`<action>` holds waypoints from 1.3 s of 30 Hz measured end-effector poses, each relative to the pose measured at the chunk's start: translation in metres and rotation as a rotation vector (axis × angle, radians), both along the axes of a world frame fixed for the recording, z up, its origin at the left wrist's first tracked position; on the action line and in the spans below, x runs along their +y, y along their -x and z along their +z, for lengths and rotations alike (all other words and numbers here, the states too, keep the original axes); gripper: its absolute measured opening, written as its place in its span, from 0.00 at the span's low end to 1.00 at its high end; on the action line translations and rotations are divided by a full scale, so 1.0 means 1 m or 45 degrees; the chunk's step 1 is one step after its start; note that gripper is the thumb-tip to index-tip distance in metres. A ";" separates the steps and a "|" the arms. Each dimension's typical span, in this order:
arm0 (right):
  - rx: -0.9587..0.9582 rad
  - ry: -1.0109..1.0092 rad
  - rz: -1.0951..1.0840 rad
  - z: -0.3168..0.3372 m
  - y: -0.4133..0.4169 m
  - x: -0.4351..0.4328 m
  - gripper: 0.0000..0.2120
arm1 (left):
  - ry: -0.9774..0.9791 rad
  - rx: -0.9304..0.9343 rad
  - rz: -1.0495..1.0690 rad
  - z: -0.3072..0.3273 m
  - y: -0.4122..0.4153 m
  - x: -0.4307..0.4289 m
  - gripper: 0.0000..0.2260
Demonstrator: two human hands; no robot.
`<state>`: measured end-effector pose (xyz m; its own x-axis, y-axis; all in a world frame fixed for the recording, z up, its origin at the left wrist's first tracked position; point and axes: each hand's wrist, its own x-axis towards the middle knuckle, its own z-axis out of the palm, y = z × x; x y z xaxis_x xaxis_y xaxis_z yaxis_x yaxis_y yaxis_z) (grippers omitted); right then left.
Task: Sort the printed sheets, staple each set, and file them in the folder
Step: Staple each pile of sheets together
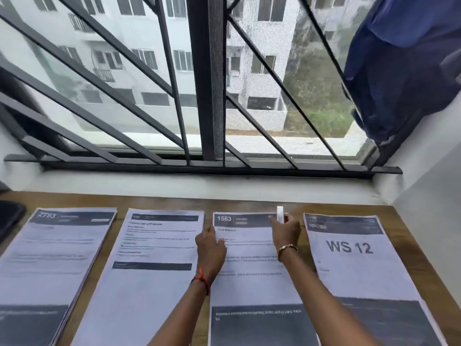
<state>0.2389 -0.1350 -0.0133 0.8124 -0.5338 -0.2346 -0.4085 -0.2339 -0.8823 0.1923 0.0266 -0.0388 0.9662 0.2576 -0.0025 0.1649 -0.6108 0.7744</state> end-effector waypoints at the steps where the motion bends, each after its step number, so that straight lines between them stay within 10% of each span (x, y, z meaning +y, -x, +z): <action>1: 0.040 0.155 -0.018 -0.002 -0.001 -0.002 0.04 | -0.003 0.001 -0.024 -0.002 0.000 -0.001 0.12; 9: 0.395 0.772 0.165 -0.010 -0.003 -0.014 0.13 | -0.013 0.032 -0.021 -0.011 -0.003 -0.007 0.15; 20: 0.314 0.904 0.212 -0.013 -0.008 -0.005 0.12 | -0.110 0.123 -0.117 -0.011 -0.002 -0.007 0.32; 28: -0.035 1.040 1.085 -0.009 -0.038 0.034 0.17 | -0.695 0.095 -0.771 0.009 0.061 -0.009 0.61; 39: 0.132 1.131 1.366 -0.003 -0.054 0.070 0.16 | -1.031 -0.025 -1.164 -0.026 0.126 -0.003 0.50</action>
